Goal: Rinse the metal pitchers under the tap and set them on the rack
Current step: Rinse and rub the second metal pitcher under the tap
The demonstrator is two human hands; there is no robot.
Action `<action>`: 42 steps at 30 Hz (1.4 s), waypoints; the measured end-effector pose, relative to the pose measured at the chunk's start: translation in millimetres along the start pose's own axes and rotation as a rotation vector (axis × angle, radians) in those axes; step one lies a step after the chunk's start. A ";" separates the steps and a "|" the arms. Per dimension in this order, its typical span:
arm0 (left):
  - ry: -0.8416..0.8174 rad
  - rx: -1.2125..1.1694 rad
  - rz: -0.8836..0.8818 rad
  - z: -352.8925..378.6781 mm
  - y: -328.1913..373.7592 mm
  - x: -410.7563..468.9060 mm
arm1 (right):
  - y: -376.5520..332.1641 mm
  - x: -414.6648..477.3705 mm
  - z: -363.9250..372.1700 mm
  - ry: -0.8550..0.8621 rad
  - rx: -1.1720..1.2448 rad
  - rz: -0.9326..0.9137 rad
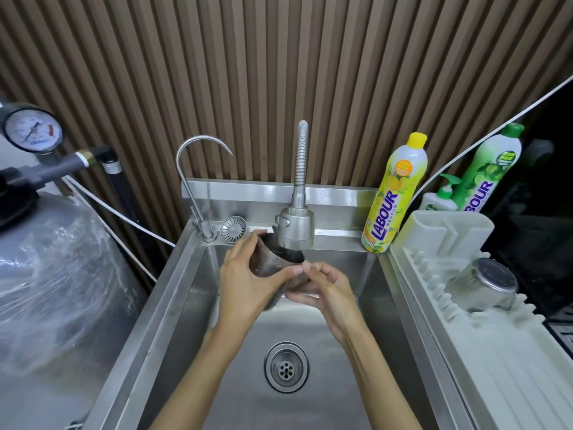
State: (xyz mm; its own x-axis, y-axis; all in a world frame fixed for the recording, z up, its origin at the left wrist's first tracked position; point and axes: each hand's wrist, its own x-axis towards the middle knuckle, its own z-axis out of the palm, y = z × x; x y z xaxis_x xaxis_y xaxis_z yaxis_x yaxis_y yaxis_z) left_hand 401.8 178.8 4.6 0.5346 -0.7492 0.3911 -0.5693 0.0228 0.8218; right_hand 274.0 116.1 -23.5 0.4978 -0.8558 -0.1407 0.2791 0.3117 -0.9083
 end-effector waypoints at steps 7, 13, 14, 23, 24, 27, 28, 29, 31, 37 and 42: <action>-0.241 -0.208 -0.348 7.2 -14.3 -16.6 | -40.9 -18.3 5.0 0.303 -0.847 -0.102; -0.513 -0.130 -0.457 40.7 -40.5 -8.3 | -44.9 -15.6 22.9 0.265 -1.422 -0.410; -0.457 -0.020 -0.434 51.9 -42.5 -6.7 | -42.6 -10.2 24.2 0.246 -1.437 -0.450; -0.498 0.318 -0.307 96.3 -55.6 2.7 | -29.8 18.2 28.9 0.073 -1.673 -0.591; -0.520 0.354 -0.313 96.7 -59.4 1.0 | -27.4 20.5 26.9 0.089 -1.692 -0.632; -0.534 0.280 -0.385 93.5 -60.1 -3.6 | -16.6 28.4 15.7 0.070 -1.672 -0.505; -0.520 0.243 -0.397 92.6 -61.8 -3.8 | -13.0 30.9 10.6 0.055 -1.642 -0.422; -0.521 0.222 -0.420 90.8 -62.1 -2.7 | -9.2 33.8 5.6 0.074 -1.582 -0.383; -0.555 0.101 -0.534 87.8 -66.6 -0.3 | -5.1 39.1 -5.7 0.173 -1.428 -0.353; -0.264 -0.320 -0.662 80.6 -54.5 -8.1 | -7.9 31.7 -28.6 0.221 -0.692 -0.100; 0.045 -0.429 -0.410 72.1 -26.1 -23.8 | -4.0 14.6 -26.0 0.109 -0.158 -0.098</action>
State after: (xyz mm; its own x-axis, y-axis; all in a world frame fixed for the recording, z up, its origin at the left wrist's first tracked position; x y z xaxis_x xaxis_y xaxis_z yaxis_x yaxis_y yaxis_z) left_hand 358.9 148.4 -56.1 0.6889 -0.7247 0.0158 -0.0122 0.0102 0.9999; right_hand 258.8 91.5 -32.2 0.3807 -0.9210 -0.0826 0.1850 0.1634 -0.9691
